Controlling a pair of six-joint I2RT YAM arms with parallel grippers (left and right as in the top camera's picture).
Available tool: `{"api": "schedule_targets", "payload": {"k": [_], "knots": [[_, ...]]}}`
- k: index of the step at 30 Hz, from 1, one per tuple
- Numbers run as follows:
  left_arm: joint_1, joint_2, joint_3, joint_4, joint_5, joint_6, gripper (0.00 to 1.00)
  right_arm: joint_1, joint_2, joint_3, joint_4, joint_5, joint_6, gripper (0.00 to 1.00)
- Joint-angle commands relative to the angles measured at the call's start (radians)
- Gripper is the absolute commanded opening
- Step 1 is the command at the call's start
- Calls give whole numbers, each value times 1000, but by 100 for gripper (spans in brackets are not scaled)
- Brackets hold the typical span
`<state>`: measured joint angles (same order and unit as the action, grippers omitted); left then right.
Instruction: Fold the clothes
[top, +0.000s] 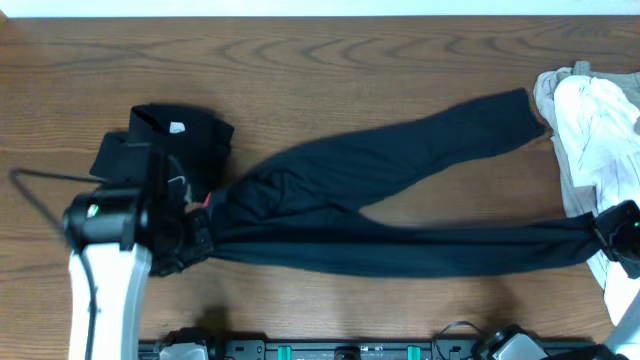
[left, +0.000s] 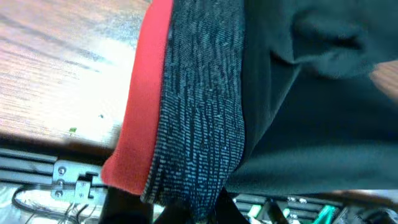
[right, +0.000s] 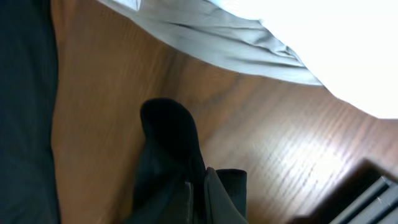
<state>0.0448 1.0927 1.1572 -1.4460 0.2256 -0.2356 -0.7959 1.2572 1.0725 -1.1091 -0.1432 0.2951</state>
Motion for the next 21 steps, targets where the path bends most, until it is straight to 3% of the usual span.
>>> {"api": "schedule_targets", "payload": {"k": [1,5,11,21], "knots": [[5,-83,68,-34,-17,6,6,-11,-30,69,-27,-20,-15,1],[5,-123,80,-40,-26,14,6,-10,-29,114,-29,-114,-15,2],[5,-47,80,6,-62,25,6,14,17,116,108,-190,69,2],[5,174,80,121,-62,48,6,162,314,116,467,-370,221,2]]}}
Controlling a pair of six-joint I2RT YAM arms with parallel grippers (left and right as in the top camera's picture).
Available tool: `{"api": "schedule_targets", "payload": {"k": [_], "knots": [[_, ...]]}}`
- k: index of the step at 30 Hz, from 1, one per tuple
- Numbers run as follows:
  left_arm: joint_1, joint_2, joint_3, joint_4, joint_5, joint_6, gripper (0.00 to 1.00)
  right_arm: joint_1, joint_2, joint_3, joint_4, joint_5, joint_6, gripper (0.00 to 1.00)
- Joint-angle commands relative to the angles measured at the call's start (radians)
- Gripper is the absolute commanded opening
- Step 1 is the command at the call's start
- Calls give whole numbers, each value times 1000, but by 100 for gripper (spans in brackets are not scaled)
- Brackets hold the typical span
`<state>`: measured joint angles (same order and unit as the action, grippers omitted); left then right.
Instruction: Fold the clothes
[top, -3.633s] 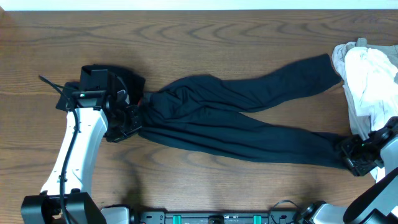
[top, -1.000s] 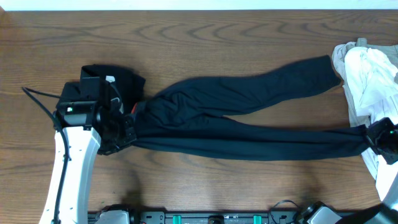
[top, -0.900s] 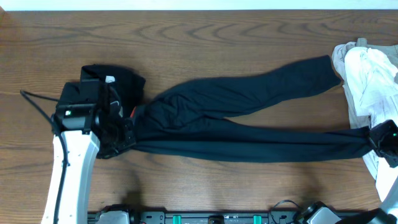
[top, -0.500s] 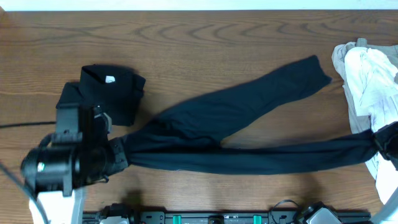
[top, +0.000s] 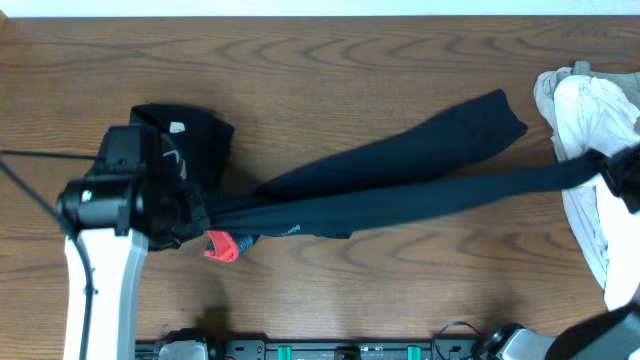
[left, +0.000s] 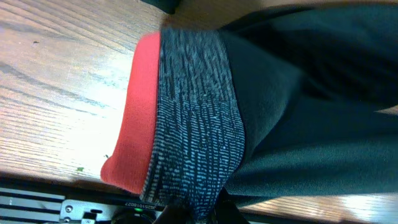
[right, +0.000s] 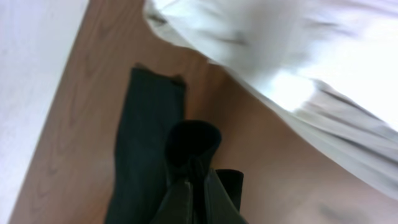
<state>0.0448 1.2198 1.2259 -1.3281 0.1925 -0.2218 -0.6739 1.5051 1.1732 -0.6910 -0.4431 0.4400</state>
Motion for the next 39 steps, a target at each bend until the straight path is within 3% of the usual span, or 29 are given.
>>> {"api": "schedule_targets", "payload": {"k": [1,8,14,19,27,33,39], "knots": [[5,70,11,3,-29,35,6,56,100,16,95,-82,97,2],[5,156,11,-25,-26,28,6,159,269,16,401,-158,175,2],[4,98,56,-59,-17,26,6,130,262,63,423,-196,173,1],[4,38,270,-75,60,31,6,29,212,188,263,-333,145,2],[-9,14,714,-209,115,99,6,-135,50,408,-143,-331,-23,2],[-124,14,986,-361,140,121,6,-251,-90,529,-332,-330,-38,2],[-232,-6,1234,-361,136,116,6,-311,-183,678,-460,-332,-53,1]]}}
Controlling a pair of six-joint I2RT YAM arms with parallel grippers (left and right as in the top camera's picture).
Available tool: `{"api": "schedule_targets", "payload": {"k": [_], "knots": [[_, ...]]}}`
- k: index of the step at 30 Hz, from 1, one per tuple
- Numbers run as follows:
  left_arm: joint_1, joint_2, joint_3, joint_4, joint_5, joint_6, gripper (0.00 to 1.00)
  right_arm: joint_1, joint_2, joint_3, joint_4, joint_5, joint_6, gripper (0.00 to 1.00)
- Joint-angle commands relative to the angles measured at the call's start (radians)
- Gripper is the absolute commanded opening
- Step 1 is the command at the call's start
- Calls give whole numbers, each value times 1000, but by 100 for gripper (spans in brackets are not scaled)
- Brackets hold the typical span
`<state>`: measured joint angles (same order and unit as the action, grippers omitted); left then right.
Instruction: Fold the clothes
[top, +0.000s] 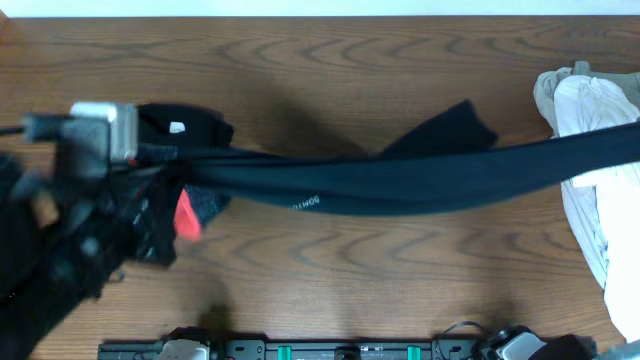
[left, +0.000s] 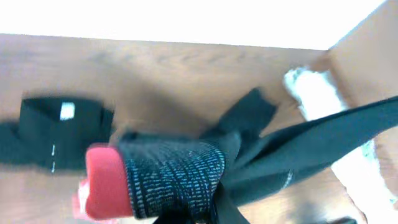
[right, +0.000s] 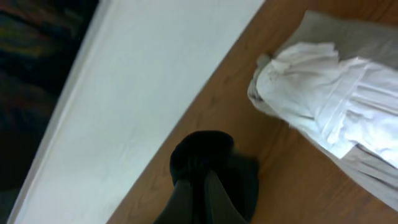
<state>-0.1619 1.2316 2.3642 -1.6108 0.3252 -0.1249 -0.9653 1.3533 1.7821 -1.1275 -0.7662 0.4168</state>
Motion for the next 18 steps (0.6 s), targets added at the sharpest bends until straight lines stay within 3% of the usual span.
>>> {"api": "schedule_targets", "payload": {"k": [1,5,9,13,18], "knots": [[-28,-18,122,-79,3,16,5,-21,-37,99,-42,-9,-34,1],[-29,-18,174,-78,-25,16,6,-21,-40,239,-118,-43,-55,2],[-29,-16,178,-67,-200,3,6,-21,-40,320,-141,-53,-55,2],[-29,-16,188,-42,-431,-29,6,-21,-24,330,-85,-53,-40,2],[-29,-14,200,19,-483,-29,6,-23,87,330,-78,-51,-11,2]]}}
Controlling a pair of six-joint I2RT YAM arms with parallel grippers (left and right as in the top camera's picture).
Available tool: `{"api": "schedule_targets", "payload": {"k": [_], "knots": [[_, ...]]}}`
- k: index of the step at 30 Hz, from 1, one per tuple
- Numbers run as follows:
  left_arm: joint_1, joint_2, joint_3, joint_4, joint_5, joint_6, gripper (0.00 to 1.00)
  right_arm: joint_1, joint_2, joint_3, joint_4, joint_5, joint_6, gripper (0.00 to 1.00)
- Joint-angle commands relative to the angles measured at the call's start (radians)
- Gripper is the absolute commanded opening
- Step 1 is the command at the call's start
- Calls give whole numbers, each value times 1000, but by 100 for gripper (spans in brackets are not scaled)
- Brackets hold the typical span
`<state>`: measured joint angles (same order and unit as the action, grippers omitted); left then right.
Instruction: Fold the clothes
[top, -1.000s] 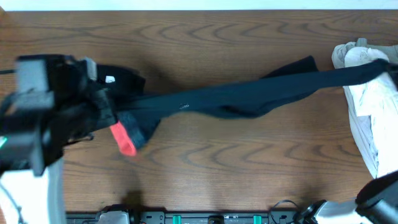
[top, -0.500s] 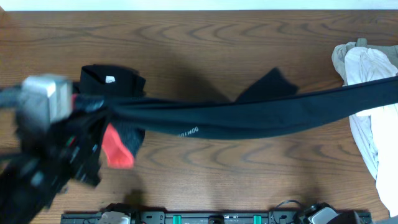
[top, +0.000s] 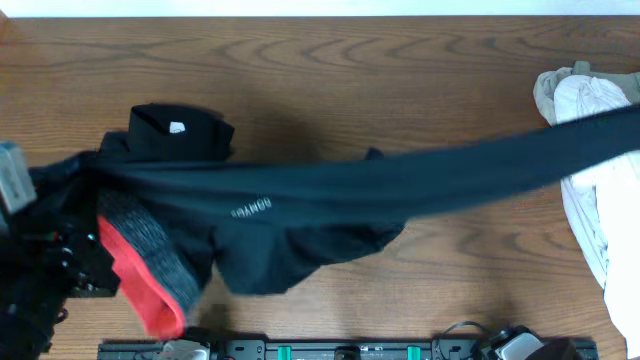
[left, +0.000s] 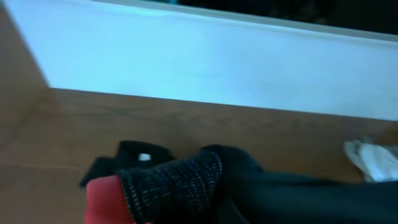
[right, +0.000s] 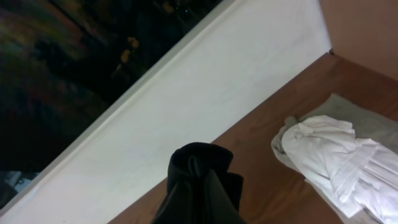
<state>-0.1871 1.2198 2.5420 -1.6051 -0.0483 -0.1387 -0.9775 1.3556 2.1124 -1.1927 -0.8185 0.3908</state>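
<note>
Dark leggings (top: 400, 185) hang stretched in the air across the table, left to right. Their grey-knit waistband with red lining (top: 150, 275) is at the lower left, held by my left gripper (top: 85, 270), which is shut on it. In the left wrist view the waistband (left: 171, 186) fills the bottom and hides the fingers. My right gripper (right: 200, 208) is shut on a bunched leg cuff (right: 199, 163); it is beyond the overhead view's right edge. A loose fold of the leggings (top: 300, 255) sags in the middle.
A folded black garment (top: 180, 130) lies on the wooden table (top: 330, 60) at the back left. A pile of white and beige clothes (top: 590, 130) sits at the right edge, also showing in the right wrist view (right: 336, 165). A white wall borders the table's far side.
Both grippers are higher, and the wrist views show more wall. The leggings look larger in the overhead view; the waistband has moved toward the lower left and a loose fold now sags mid-span.
The leggings first lay on the table with legs spread, my left gripper on the waistband and my right on the near leg's cuff. Then the near leg was lifted across the far one. Later the leggings were taut in the air, and now they hang higher.
</note>
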Motion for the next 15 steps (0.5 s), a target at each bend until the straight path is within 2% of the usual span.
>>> {"api": "schedule_targets", "payload": {"k": [1,9,12,14,15], "knots": [[-3,0,23,24,-110,-16,6,-11,114,0,-32,2,11,2],[-3,81,23,109,89,24,6,-8,364,0,-264,8,-179,1],[-3,130,23,139,215,56,6,-8,422,0,-301,92,-208,1],[-3,160,23,157,303,65,6,-3,449,0,-314,111,-245,8],[-3,173,23,164,334,66,6,0,458,0,-316,101,-263,18]]}}
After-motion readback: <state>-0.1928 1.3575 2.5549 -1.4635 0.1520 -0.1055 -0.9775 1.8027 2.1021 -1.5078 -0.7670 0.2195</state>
